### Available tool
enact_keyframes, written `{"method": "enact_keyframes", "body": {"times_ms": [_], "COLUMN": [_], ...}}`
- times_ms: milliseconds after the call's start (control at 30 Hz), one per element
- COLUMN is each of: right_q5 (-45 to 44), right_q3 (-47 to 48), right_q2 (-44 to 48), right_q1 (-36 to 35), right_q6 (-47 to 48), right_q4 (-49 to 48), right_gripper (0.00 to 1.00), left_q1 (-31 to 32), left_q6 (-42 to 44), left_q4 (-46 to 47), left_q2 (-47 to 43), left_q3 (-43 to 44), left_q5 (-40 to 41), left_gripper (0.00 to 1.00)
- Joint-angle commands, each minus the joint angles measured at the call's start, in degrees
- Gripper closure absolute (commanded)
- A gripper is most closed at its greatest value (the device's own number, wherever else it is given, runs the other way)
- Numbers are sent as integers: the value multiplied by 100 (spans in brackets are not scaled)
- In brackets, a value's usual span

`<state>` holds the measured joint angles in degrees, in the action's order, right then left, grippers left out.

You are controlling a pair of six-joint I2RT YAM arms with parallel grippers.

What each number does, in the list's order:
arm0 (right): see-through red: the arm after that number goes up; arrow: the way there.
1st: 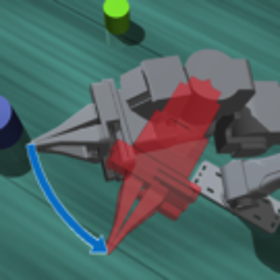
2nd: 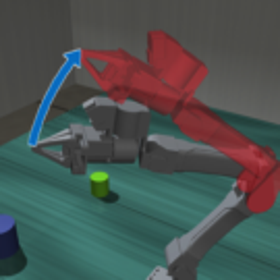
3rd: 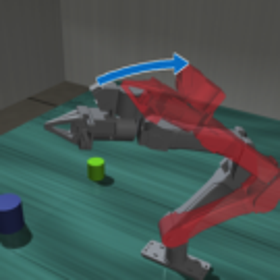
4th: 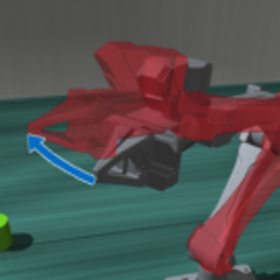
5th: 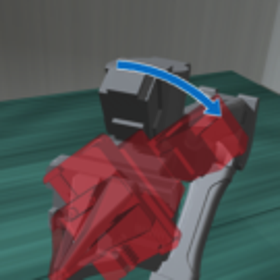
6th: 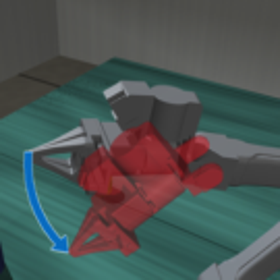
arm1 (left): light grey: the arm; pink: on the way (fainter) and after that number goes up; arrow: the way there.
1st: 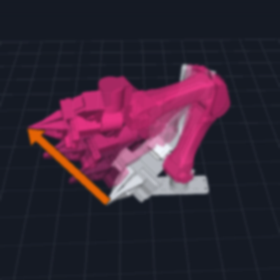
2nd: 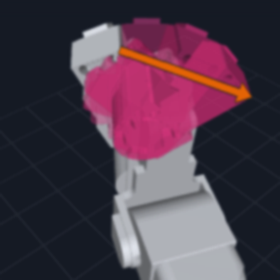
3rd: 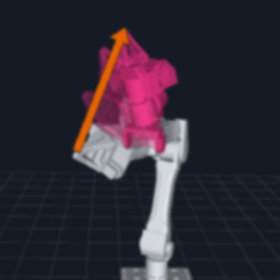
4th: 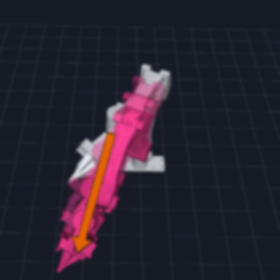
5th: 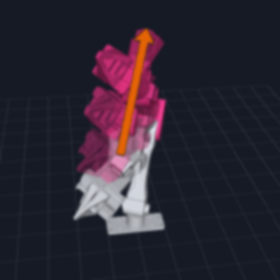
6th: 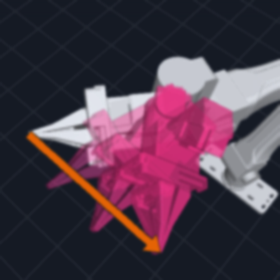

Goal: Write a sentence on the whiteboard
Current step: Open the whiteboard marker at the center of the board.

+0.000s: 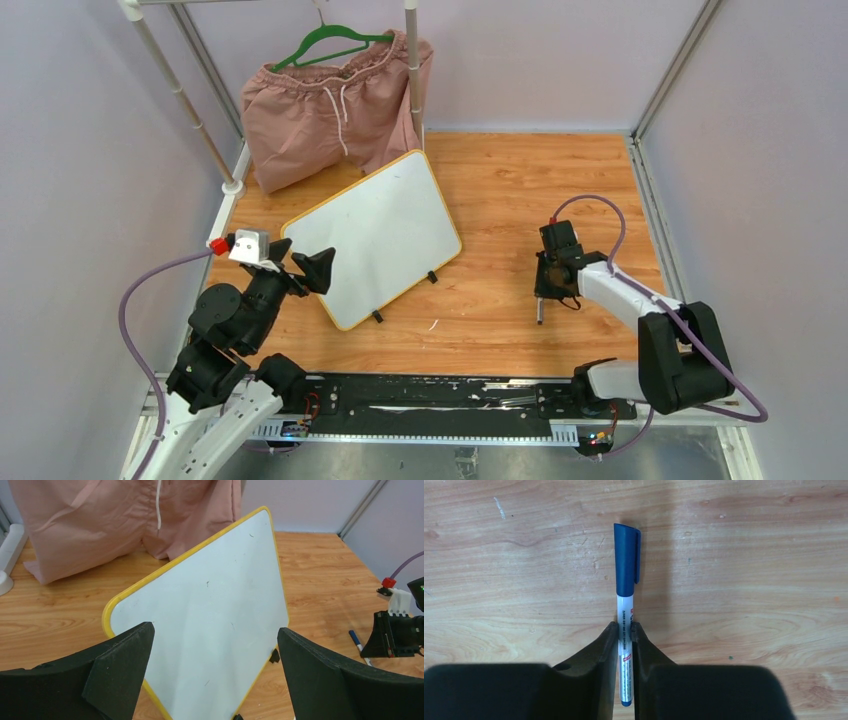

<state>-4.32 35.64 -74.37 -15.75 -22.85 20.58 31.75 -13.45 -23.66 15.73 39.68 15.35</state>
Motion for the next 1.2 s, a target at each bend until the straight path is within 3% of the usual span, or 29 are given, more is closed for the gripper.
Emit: {"method": "enact_keyframes", "body": {"times_ms": [0,133,333,567,633,733,967,1167], "right_q5": [-36,37,167,341,732,1117,2241,2719], "right_q3": [27,74,32,297,414,584,970,1036], "right_q2": [-166,-246,243,1654,2027,2510,3156,3447], "right_q1": [-86,-81,-99,-446,-606,-871,-1431,-1846], "right_q6": [13,2,-100,34,149,303,502,306], "right_q4": [150,223,358,791,816,812,456,-199], "right_gripper": [87,100,100,100,100,100,100,100], "left_q1": [57,74,86,86,86,86,86,142], "left_q6": [98,97,93,-212,-552,-797,-1753,-2733], "left_q4": [110,103,105,353,561,995,2281,2876], "left_q2": [-87,-106,-109,12,34,106,991,2162], "left_q3": [-39,-31,-46,-117,-147,-109,162,338], "left_q5": [-50,-44,-17,117,101,-624,-3198,-4192], "left_gripper": [0,0,0,0,0,0,0,0]}}
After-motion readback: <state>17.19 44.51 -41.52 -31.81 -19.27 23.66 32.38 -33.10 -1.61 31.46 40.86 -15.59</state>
